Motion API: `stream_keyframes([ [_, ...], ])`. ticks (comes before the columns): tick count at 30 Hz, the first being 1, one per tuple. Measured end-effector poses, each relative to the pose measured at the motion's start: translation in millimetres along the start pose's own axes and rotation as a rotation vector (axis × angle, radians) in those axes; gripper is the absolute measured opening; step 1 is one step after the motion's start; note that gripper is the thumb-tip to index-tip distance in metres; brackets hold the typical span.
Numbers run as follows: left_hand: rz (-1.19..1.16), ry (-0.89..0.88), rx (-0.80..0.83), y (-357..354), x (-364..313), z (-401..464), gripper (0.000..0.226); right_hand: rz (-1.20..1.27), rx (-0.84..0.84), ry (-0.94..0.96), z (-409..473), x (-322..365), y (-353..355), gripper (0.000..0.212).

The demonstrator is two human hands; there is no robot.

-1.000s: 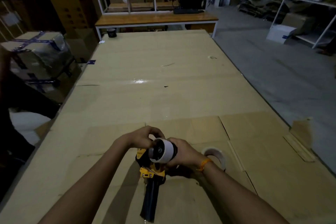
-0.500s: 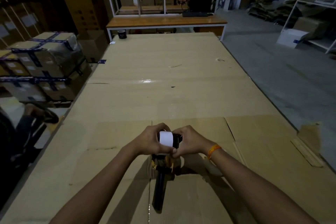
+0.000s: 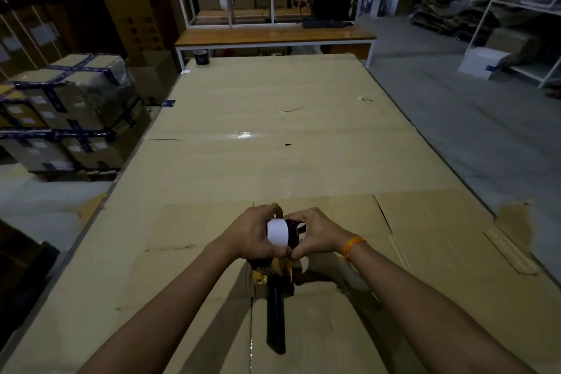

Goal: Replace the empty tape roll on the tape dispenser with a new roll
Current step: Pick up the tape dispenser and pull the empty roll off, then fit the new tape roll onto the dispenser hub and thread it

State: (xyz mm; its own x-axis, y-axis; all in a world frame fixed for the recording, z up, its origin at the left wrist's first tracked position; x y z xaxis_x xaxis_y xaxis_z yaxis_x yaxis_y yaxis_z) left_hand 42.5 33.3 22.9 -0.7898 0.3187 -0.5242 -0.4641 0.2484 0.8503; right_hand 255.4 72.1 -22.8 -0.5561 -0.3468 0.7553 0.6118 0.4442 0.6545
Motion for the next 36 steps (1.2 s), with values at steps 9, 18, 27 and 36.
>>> stream_keyframes([
  [9, 0.04, 0.225, -0.18, 77.8, 59.6, -31.1, 0.068, 0.064, -0.063, -0.309, -27.6, -66.7, 53.5, 0.083],
  [18, -0.148, 0.164, -0.06, 13.2, -15.7, 21.1, 0.084, 0.053, 0.14, -0.403, -19.5, -46.0, 51.3, 0.065],
  [27, -0.179, 0.115, -0.072, -11.7, -32.3, 33.7, 0.073, 0.034, 0.318, -0.397, -28.2, -28.8, 26.7, 0.062],
  [36, -0.136, 0.146, -0.106, -10.3, -21.5, 28.5, 0.09, -0.181, 0.082, -0.317, 1.6, -21.1, -20.7, 0.08],
])
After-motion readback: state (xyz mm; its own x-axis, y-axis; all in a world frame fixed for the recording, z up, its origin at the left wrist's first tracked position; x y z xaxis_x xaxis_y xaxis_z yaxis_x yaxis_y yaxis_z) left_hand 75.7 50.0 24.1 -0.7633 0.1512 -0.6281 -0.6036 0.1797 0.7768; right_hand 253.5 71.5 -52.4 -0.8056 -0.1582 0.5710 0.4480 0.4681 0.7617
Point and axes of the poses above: each hand's wrist, its own z-axis towards the middle knuckle, its own y-axis out of the back of the hand, x = y × z, the point moved 1 cm from there along z, towards the middle knuckle, and after that the axes turned 1 degree about -y, right-handed, at the moved point
